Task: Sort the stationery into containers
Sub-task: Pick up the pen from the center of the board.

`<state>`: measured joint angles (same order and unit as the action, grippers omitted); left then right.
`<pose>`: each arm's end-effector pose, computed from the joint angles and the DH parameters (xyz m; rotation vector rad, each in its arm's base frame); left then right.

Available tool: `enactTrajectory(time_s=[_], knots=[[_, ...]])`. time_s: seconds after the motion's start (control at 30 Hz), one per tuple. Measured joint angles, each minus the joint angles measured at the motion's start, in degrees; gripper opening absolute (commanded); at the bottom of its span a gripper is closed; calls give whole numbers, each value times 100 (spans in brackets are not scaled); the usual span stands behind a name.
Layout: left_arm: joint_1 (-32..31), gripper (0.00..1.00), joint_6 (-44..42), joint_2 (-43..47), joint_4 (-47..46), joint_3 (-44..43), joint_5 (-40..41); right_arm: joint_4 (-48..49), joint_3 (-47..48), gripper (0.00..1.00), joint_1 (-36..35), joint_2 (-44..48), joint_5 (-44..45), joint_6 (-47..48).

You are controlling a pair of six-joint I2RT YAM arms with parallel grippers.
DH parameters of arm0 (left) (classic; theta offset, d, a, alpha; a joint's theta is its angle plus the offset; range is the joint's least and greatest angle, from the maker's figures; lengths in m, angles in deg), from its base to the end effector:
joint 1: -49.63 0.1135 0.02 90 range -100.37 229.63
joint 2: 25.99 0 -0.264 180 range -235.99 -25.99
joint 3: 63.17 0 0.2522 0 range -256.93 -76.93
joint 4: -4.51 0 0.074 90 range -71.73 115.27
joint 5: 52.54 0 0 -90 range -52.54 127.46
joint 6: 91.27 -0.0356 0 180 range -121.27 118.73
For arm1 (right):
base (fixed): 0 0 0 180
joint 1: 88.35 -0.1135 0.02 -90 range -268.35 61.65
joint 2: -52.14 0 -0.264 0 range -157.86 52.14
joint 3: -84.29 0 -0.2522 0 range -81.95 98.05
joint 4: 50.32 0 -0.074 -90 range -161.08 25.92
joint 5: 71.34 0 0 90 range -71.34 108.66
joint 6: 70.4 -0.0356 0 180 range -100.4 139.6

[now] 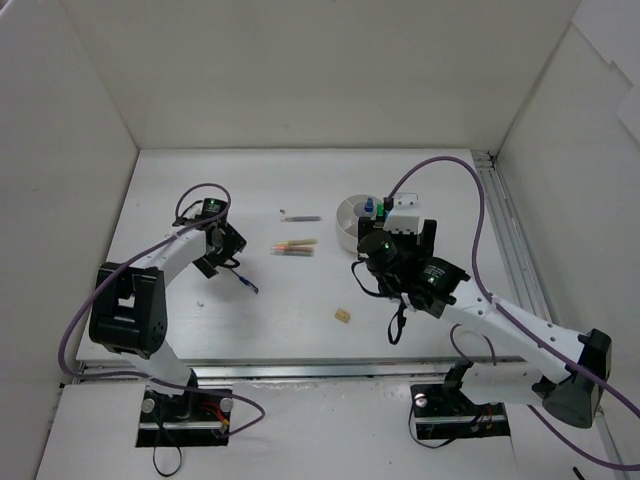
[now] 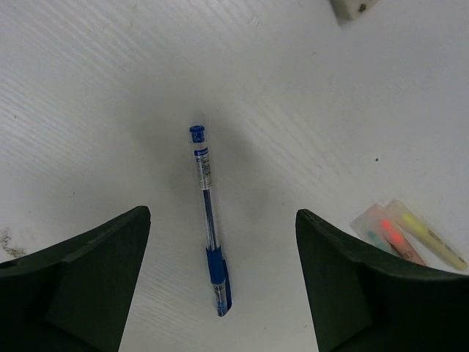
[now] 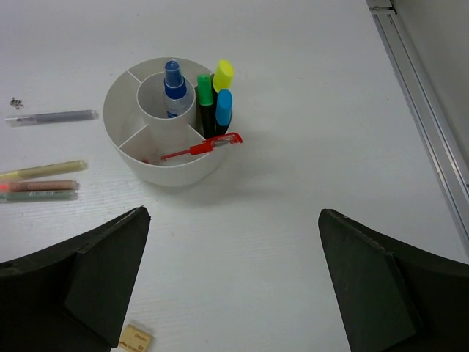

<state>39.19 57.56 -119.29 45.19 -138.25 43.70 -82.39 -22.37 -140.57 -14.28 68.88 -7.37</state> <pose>0.3265 -0.0562 0.2045 -1.1096 2.3727 -0.2967 0.1762 0.1827 0.3447 0.1273 1.8425 0.0774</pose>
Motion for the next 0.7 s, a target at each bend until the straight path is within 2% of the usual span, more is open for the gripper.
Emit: enactTrajectory(time_s=[0.2,0.23,0.4,0.47,0.5,0.57,0.6,0.7], knots=[[-289,66,243,-284,380,-50,243,13,-96,98,-4,4,177,-28],[-323,61,291,-328,415,-50,264,9,-111,98,-7,7,203,-33],[-476,47,450,-640,533,-107,323,11,-205,98,-7,68,278,-68],[-514,34,507,-693,584,-197,354,13,-236,98,-11,107,293,-74],[-535,16,538,-713,586,-214,372,13,-256,98,-11,133,291,-76],[-564,4,603,-732,603,-221,393,13,-289,98,-17,188,291,-96],[-570,0,610,-737,619,-221,398,7,-295,98,-24,219,291,-107],[-588,0,616,-737,623,-223,415,13,-299,98,-35,326,271,-114]])
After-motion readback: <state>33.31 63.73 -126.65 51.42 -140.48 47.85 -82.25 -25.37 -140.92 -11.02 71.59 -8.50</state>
